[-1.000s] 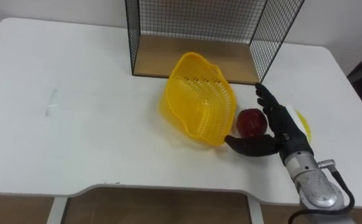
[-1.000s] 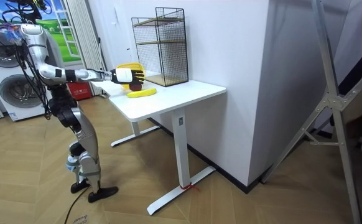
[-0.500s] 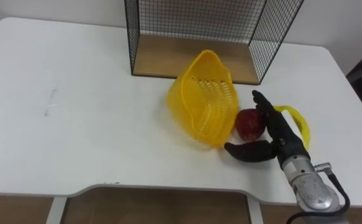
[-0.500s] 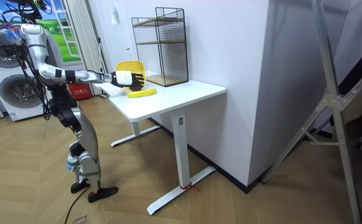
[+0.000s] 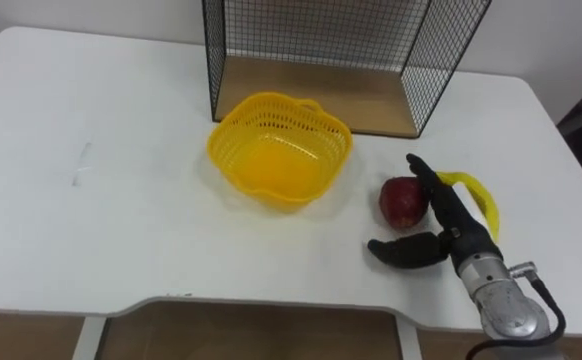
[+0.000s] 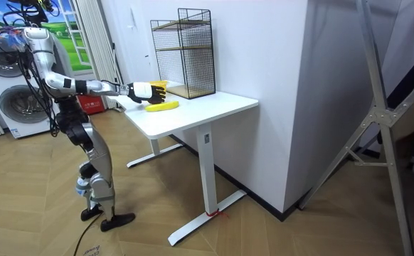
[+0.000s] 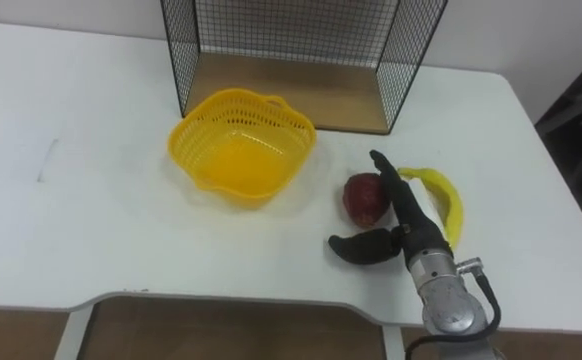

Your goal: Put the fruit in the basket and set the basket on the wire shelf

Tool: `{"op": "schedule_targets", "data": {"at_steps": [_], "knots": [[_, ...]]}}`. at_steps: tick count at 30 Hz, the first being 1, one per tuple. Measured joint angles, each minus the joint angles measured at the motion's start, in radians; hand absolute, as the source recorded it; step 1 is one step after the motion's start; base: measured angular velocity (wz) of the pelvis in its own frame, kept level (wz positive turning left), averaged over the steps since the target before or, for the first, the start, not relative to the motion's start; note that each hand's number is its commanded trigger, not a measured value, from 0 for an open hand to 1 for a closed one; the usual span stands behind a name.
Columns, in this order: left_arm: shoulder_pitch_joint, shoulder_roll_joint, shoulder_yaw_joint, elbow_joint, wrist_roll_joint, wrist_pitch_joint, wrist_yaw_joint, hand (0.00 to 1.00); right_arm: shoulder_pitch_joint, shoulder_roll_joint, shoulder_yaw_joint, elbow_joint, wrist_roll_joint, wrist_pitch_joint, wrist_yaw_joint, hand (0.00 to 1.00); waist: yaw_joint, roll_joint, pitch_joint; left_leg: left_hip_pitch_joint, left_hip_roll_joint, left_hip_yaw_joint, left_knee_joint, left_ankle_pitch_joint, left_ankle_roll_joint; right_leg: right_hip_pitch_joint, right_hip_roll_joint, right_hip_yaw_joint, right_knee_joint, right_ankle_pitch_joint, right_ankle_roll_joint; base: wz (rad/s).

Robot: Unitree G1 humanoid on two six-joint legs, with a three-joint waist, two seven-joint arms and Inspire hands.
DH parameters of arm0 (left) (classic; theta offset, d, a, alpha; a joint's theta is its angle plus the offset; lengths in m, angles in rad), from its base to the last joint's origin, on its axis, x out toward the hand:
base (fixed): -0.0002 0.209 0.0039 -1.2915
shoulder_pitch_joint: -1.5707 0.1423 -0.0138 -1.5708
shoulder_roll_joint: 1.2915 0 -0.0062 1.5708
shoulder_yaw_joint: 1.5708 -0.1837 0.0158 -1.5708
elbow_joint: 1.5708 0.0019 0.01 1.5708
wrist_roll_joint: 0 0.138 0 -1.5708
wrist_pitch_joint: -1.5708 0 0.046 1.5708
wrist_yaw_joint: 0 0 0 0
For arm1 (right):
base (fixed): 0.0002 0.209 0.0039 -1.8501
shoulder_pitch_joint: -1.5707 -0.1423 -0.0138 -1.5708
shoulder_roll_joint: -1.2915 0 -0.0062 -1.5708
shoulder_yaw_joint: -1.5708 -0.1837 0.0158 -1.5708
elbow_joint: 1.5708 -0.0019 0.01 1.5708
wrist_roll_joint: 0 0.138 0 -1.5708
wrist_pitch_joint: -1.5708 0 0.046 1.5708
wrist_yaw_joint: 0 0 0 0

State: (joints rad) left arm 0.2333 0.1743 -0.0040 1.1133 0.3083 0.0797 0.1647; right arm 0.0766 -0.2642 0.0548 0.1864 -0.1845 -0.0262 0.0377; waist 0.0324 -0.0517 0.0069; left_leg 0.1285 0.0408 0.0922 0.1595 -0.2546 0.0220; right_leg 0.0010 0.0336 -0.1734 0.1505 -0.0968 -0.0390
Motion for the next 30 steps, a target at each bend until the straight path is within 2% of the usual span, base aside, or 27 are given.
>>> {"op": "schedule_targets", "data": {"at_steps": [9, 18, 19, 20, 25, 30], "knots": [[0.0, 0.001, 0.001, -0.004, 0.001, 0.005, 0.0, 0.0, -0.005, -0.011, -0.001, 0.0, -0.051, 0.006, 0.02, 0.0, 0.0, 0.004, -0.0003, 0.0, 0.0, -0.001, 0.001, 0.0, 0.0, 0.0, 0.0, 0.0, 0.0, 0.0, 0.0, 0.0], [0.005, 0.004, -0.002, -0.016, 0.0, 0.016, -0.016, 0.0, -0.042, -0.018, 0.002, 0.075, -0.1, 0.006, 0.038, 0.0, 0.001, -0.012, -0.0066, 0.002, -0.001, -0.011, 0.005, 0.0, 0.0, 0.006, -0.003, -0.005, 0.001, 0.0, 0.0, 0.01], [0.005, 0.004, -0.002, -0.016, 0.0, 0.018, -0.016, 0.0, -0.043, -0.018, 0.002, 0.077, -0.1, 0.006, 0.04, 0.95, 0.001, -0.013, -0.0066, 0.002, -0.001, -0.012, 0.005, 0.0, 0.0, 0.006, -0.004, -0.005, 0.001, 0.0, 0.0, 0.0], [0.005, 0.004, -0.002, -0.016, 0.0, 0.022, -0.016, 0.0, -0.045, -0.018, 0.002, 0.079, -0.102, 0.006, 0.044, 1.0, 0.001, -0.014, -0.0068, 0.002, 0.0, -0.012, 0.004, 0.0, 0.0, 0.006, -0.004, -0.005, 0.001, 0.0, 0.0, 0.0], [0.008, 0.007, -0.002, -0.019, 0.0, 0.024, -0.016, 0.0, -0.048, -0.018, 0.002, 0.082, -0.102, 0.006, 0.048, 1.0, 0.0, -0.014, -0.0065, 0.002, -0.001, -0.013, 0.004, 0.0, 0.0, 0.007, -0.002, -0.005, 0.001, 0.0, 0.0, 0.0], [0.015, 0.007, -0.005, -0.061, 0.0, 0.024, -0.012, 0.0, -0.081, -0.021, -0.001, 0.106, -0.218, 0.007, 0.02, 1.0, 0.0, -0.015, -0.0063, 0.001, -0.001, -0.015, 0.002, 0.0, 0.0, 0.006, 0.002, -0.007, 0.001, 0.0, 0.0, 0.0]]}}
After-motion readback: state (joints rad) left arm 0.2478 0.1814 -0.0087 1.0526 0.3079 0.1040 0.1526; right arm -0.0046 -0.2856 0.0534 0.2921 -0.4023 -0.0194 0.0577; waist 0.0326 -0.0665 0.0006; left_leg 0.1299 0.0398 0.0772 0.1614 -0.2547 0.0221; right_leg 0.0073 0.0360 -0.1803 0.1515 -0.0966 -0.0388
